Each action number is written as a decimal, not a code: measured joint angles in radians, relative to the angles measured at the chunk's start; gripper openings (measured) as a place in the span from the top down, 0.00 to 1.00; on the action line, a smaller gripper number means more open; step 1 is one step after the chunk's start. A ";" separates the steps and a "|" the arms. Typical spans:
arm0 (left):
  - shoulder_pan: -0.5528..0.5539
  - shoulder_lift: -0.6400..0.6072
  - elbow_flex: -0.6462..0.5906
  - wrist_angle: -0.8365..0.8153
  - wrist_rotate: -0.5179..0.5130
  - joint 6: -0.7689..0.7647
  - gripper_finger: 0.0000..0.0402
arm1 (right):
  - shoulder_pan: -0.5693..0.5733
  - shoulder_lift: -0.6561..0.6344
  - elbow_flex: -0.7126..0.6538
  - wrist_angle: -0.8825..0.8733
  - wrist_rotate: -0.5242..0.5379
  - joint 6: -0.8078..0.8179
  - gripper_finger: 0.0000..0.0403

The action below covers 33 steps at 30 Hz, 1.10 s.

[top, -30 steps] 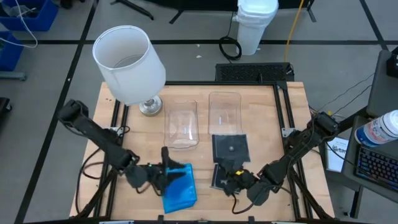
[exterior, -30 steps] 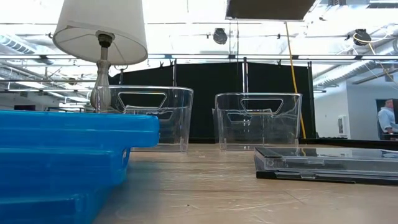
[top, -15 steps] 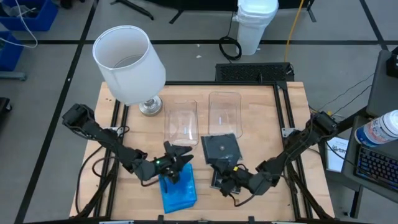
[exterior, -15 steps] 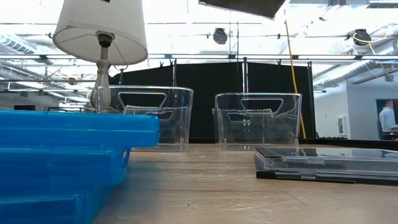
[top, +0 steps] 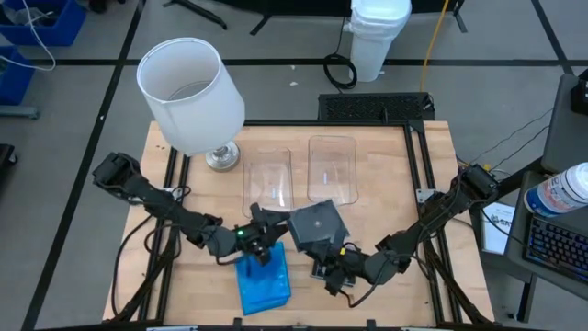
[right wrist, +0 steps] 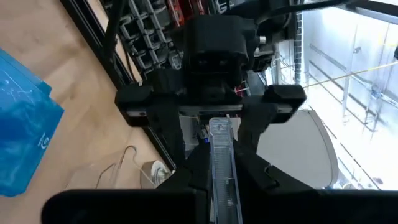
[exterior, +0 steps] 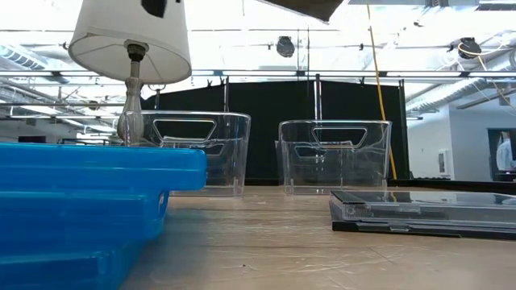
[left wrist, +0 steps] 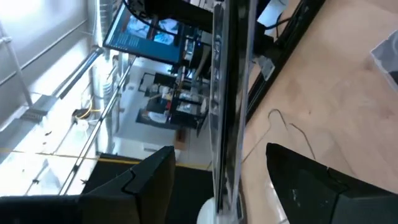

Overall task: Pick & place jewel cases by type
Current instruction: Put the black CD case into the right transparent bin

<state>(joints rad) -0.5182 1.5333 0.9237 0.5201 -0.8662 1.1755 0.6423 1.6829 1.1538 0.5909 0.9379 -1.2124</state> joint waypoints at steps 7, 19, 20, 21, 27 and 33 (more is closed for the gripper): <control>0.038 0.000 0.000 0.000 0.098 -0.031 0.38 | -0.022 0.001 0.000 -0.009 -0.001 0.005 0.93; 0.046 0.000 0.000 -0.064 0.099 -0.022 0.87 | -0.053 0.002 0.000 -0.027 -0.049 0.042 0.93; 0.046 -0.001 0.000 -0.065 0.095 -0.023 0.91 | -0.056 0.002 0.000 -0.028 -0.051 0.047 0.93; 0.046 -0.001 0.000 -0.067 0.095 -0.023 0.92 | -0.059 0.002 0.000 -0.030 -0.051 0.051 0.93; 0.046 -0.001 0.000 -0.070 0.051 0.021 0.87 | -0.065 0.001 0.000 -0.057 -0.053 0.056 0.93; 0.031 0.000 0.001 -0.071 -0.009 0.082 0.91 | -0.049 0.001 0.000 -0.074 0.008 0.057 0.83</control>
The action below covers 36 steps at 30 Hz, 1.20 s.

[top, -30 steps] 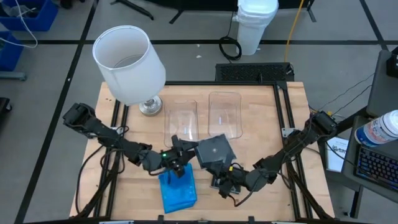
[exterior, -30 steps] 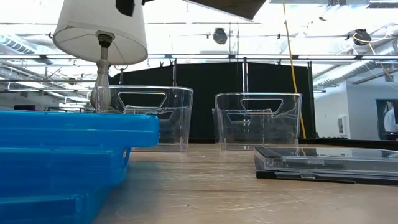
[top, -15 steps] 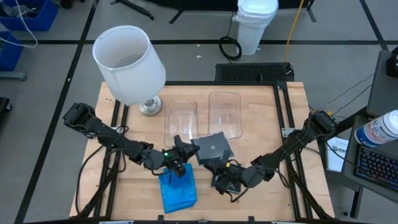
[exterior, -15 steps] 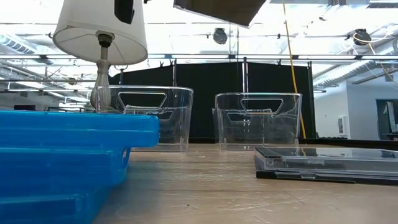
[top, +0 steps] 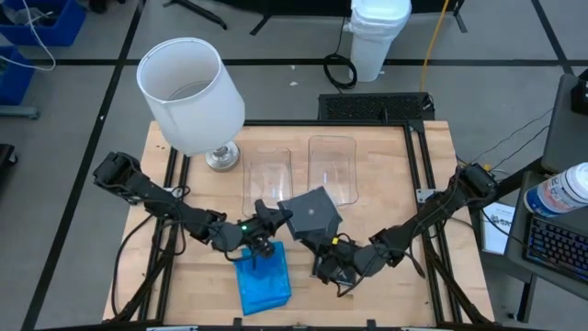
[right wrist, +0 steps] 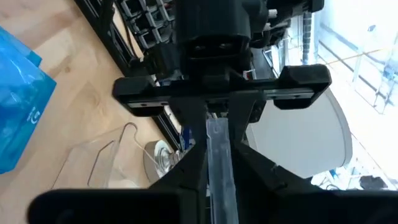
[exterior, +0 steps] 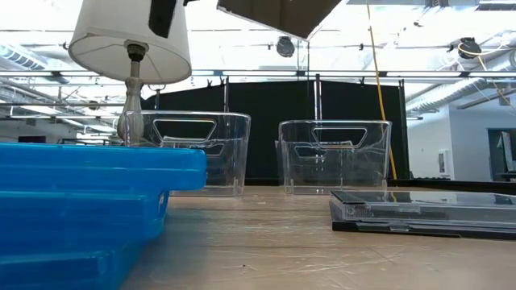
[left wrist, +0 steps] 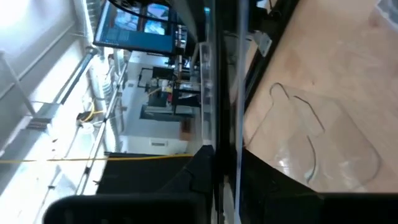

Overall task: Pick & place jewel cases by type
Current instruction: Put the black CD case into the right transparent bin

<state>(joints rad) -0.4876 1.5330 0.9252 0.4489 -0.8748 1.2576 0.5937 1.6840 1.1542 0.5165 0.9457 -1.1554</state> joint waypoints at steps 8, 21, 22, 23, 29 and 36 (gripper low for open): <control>-0.012 0.000 0.000 -0.006 -0.039 0.032 0.91 | 0.043 0.000 0.000 -0.019 0.029 0.091 0.71; -0.040 0.000 -0.001 -0.012 -0.113 0.046 0.90 | 0.267 -0.003 0.000 0.155 0.525 0.305 0.68; -0.043 0.000 -0.001 -0.012 -0.114 0.046 0.89 | 0.285 -0.009 0.000 0.199 0.549 0.317 0.69; -0.047 0.000 -0.001 -0.012 -0.115 0.045 0.89 | 0.302 -0.021 0.000 0.252 0.561 0.344 0.69; -0.086 0.000 -0.001 -0.014 -0.122 0.029 0.91 | 0.358 -0.119 0.000 0.456 0.620 0.520 0.74; -0.179 0.000 -0.001 -0.098 -0.147 -0.035 0.89 | 0.323 -0.281 0.000 0.460 0.626 0.575 0.78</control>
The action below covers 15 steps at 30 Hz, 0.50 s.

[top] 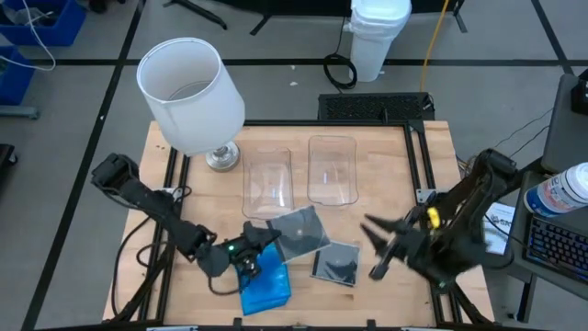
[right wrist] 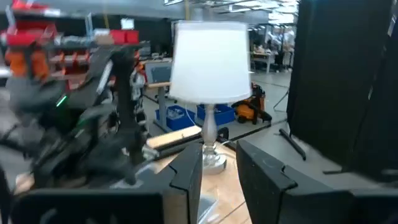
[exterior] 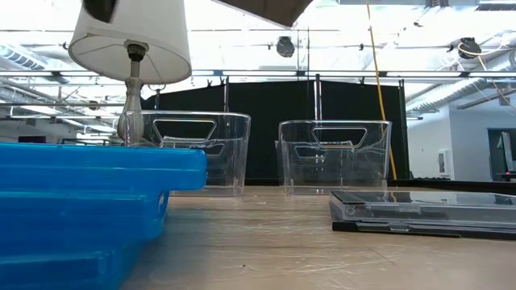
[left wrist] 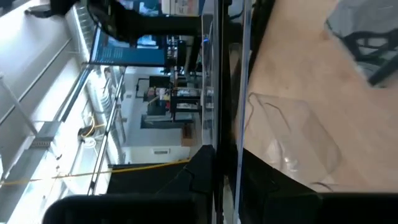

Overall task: Pick & place jewel cases by type
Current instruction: Put the black CD case into the right transparent bin

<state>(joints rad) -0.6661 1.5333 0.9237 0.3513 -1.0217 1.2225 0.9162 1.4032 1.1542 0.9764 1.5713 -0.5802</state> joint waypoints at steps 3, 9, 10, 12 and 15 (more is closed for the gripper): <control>-0.040 0.000 0.000 -0.051 -0.026 -0.045 0.89 | -0.008 -0.100 -0.013 0.003 -0.001 -0.008 0.80; -0.110 0.000 0.000 -0.095 -0.082 -0.114 0.91 | -0.007 -0.332 -0.236 -0.042 -0.203 0.289 0.81; -0.119 0.000 0.000 -0.096 -0.087 -0.120 0.91 | -0.016 -0.379 -0.289 -0.111 -0.337 0.402 0.81; -0.132 0.000 0.000 -0.104 -0.087 -0.122 0.90 | -0.087 -0.478 -0.370 -0.332 -0.640 0.686 0.80; -0.149 0.000 0.000 -0.119 -0.094 -0.111 0.88 | -0.251 -0.538 -0.444 -0.576 -0.870 1.021 0.80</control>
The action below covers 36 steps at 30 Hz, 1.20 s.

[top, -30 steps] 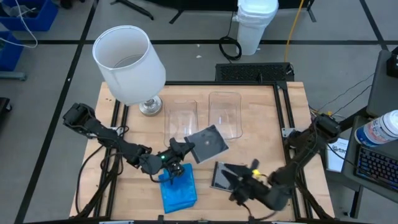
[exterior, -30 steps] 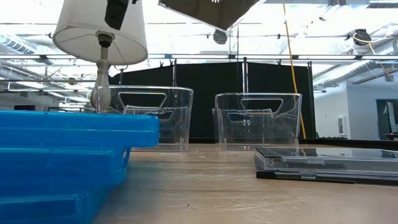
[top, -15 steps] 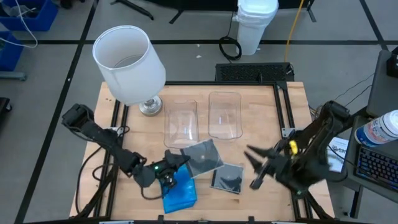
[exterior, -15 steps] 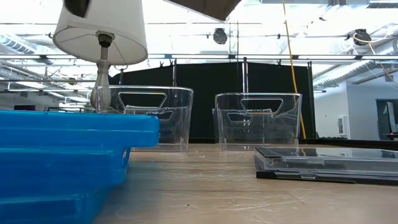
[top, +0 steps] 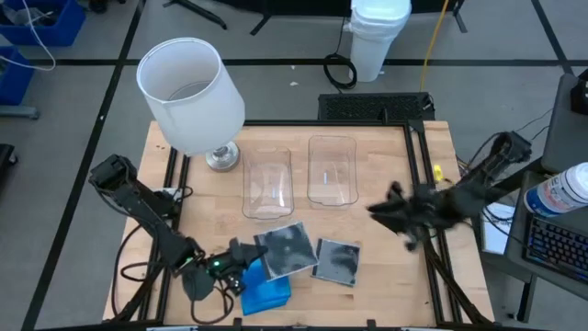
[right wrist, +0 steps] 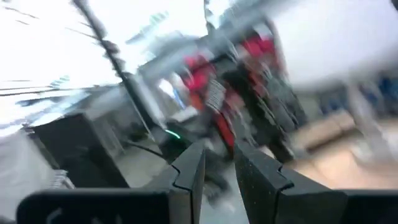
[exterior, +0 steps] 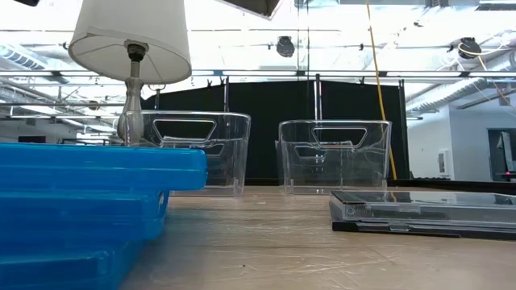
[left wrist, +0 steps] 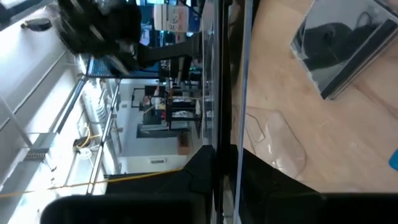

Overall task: Pick & place jewel cases by type
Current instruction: Put the black CD case into the right transparent bin

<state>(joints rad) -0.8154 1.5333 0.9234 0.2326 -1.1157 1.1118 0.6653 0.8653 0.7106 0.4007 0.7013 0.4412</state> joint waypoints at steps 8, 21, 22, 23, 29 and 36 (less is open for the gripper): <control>-0.008 0.001 0.000 -0.040 -0.046 -0.011 0.91 | -0.314 0.141 -0.192 0.118 -0.580 0.341 0.81; -0.019 0.001 0.000 -0.111 -0.060 0.019 0.91 | -0.344 0.481 -0.212 0.497 -0.601 0.561 0.76; -0.021 0.001 0.000 -0.112 -0.059 0.019 0.91 | -0.343 0.514 -0.212 0.553 -0.623 0.581 0.74; -0.025 0.001 0.000 -0.110 -0.059 0.021 0.91 | -0.342 0.544 -0.212 0.601 -0.631 0.607 0.71; -0.045 0.001 0.000 -0.110 -0.030 0.055 0.86 | -0.365 0.674 -0.212 0.689 -0.631 0.728 0.58; -0.043 0.001 0.000 -0.144 -0.008 0.046 0.91 | -0.383 0.724 -0.156 0.697 -0.677 0.783 0.50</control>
<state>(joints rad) -0.8582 1.5341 0.9237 0.0884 -1.1233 1.1583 0.2827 1.5894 0.5546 1.0977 0.0239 1.2241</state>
